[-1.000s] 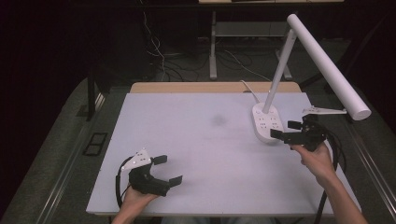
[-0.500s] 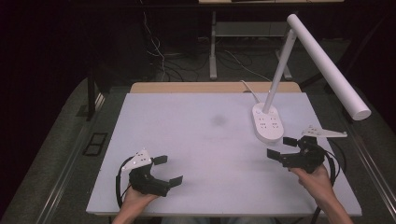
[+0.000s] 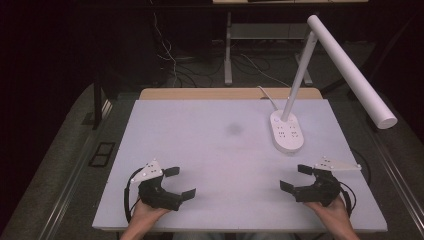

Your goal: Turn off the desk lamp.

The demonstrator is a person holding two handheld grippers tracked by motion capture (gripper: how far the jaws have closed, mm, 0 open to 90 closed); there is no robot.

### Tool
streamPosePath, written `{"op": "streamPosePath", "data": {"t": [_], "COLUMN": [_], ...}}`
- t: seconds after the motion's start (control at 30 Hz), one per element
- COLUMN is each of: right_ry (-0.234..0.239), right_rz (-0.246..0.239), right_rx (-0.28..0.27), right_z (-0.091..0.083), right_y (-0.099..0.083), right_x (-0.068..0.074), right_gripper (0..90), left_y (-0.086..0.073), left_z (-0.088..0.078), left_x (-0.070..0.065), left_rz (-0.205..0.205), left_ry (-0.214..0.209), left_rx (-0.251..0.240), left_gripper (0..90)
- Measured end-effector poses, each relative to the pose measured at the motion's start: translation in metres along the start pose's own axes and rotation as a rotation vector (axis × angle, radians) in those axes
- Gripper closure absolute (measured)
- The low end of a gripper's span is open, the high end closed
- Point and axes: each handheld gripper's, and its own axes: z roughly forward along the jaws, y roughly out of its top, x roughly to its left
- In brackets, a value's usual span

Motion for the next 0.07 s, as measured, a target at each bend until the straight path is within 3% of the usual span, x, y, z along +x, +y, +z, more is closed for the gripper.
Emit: {"op": "streamPosePath", "data": {"t": [0.07], "right_ry": [0.001], "right_rz": [-0.006], "right_rx": [-0.007], "right_z": [-0.0003], "right_y": [-0.0008], "right_x": [0.0001], "right_gripper": [0.4], "left_y": [0.0001], "left_z": [0.0000], "left_x": [0.0002], "left_rz": [-0.001], "left_ry": [0.000], "left_rx": [0.000], "left_gripper": [0.0]}}
